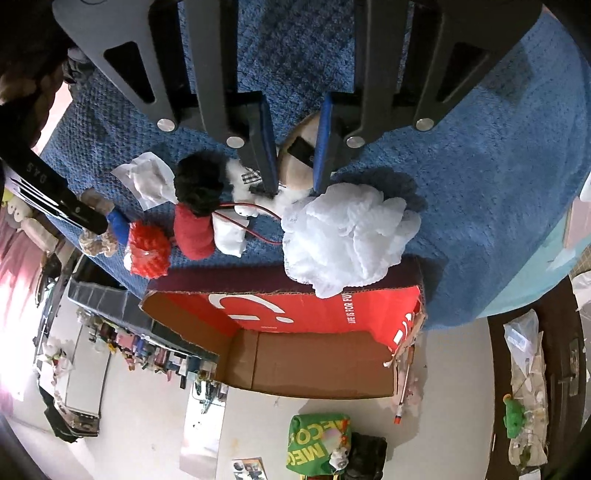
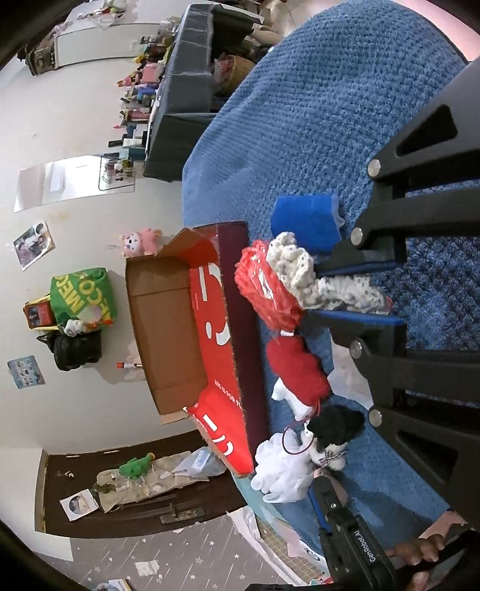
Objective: Organize soft objects
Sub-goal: 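Grasp the beige makeup puff with the left tool while the right tool grasps the white crocheted scrunchie, then carry the puff and scrunchie into the red-lined box and open both tools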
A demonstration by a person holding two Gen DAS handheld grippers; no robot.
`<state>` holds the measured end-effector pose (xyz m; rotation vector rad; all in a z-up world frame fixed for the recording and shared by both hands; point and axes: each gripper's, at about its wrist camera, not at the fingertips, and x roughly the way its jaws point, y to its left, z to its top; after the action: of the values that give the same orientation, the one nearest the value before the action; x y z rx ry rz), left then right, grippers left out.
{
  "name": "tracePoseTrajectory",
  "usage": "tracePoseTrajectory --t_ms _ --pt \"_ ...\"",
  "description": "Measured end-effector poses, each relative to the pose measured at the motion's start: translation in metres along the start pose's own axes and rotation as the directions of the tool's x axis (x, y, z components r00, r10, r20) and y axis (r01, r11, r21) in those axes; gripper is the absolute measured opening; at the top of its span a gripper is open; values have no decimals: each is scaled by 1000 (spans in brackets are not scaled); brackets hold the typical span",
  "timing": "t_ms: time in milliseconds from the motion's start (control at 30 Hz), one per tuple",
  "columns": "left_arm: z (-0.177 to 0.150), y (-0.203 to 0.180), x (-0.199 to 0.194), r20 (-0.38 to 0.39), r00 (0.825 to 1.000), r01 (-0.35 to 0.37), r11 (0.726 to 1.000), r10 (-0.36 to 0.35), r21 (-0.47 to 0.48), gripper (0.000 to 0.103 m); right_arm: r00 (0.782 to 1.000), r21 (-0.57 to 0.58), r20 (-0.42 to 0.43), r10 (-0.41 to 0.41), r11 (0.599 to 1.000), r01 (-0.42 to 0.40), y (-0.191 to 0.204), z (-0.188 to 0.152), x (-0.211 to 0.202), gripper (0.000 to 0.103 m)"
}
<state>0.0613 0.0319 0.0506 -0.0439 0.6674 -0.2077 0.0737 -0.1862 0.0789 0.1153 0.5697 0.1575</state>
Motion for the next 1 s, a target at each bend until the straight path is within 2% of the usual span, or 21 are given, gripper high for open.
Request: tracePoseTrajectory --t_ms 267,367,433,467,500,600,633,767,833,1000 --pt "-9 -1 3 -14 1000 11 1000 -11 -12 20 1000 3 2 18 1000 -18 -1 -2 -3 19" --pt "-17 -3 2 -9 1000 4 1000 -4 -11 24 999 4 -15 31 1000 -31 -2 -7 -3 19" --pt "-21 -6 0 0 1000 -8 1000 8 -11 43 999 8 -29 40 999 -40 -3 -12 -2 22" --pt "-23 -6 -2 7 1000 -9 1000 9 -10 72 998 15 -37 49 999 -49 -4 -15 -1 23" --pt "-25 -7 -6 33 999 -11 1000 12 -13 81 998 15 -42 52 999 -51 -5 -17 -1 26" --pt "-28 -11 -11 67 997 -33 999 32 16 81 998 10 -45 44 999 -44 -6 -24 -1 57" --pt "-29 -12 -10 59 998 -36 999 35 20 81 998 11 -39 44 999 -44 -7 -26 -2 60" --pt "-29 -5 -2 25 999 -36 999 36 -10 81 999 -1 -36 21 1000 -21 -8 -29 -2 61" --pt "-28 0 4 -3 999 -46 999 46 -29 81 999 3 -41 8 1000 -8 -10 -30 0 67" --pt "-24 8 14 -43 998 -38 998 36 -46 81 997 -22 -51 -55 998 54 -12 -30 6 67"
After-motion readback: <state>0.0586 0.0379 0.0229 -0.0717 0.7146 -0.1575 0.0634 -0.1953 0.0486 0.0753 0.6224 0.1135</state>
